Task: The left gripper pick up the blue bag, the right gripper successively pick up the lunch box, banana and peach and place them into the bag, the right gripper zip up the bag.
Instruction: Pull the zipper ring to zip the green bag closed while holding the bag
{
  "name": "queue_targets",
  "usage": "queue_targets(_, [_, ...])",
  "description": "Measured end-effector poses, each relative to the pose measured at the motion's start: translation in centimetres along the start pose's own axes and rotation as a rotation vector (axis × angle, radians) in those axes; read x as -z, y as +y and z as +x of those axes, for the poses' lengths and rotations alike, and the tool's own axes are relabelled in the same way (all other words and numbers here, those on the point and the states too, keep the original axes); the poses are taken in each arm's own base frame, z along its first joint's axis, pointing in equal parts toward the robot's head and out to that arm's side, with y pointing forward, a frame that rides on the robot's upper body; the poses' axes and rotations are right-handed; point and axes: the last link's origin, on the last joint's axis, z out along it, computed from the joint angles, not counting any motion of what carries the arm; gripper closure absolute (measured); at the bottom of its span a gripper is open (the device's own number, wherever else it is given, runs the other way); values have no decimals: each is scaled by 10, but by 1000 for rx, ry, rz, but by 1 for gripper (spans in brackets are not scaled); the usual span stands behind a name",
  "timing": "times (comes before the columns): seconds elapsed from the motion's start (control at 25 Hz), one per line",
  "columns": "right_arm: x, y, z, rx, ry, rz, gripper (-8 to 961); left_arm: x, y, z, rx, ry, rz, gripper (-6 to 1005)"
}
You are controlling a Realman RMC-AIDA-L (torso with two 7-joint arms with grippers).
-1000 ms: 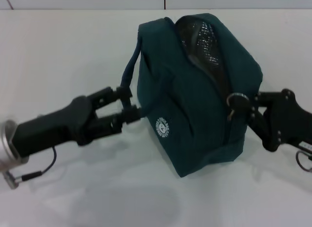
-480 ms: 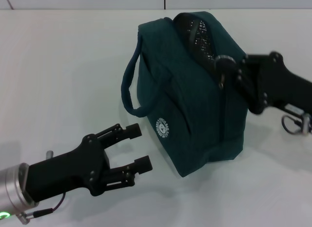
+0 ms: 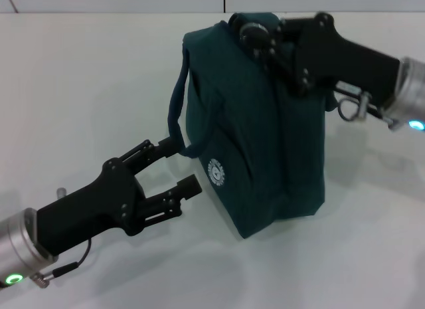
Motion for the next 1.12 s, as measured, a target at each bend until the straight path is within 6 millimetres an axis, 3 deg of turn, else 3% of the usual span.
queue_targets(0.28, [-23, -20, -8, 45, 26, 30, 936, -10, -4, -3, 21, 0, 7, 120])
queue_targets(0.6, [-42, -23, -12, 60, 37, 24, 936, -10, -13, 4, 0, 58, 80, 140])
queue_targets(0.76, [-48, -23, -11, 59, 44, 30, 936, -13, -25, 3, -40, 74, 170, 151])
queue_targets(1.12, [-48, -24, -11, 73, 52, 42, 936, -38, -32, 4, -41, 45, 134, 176])
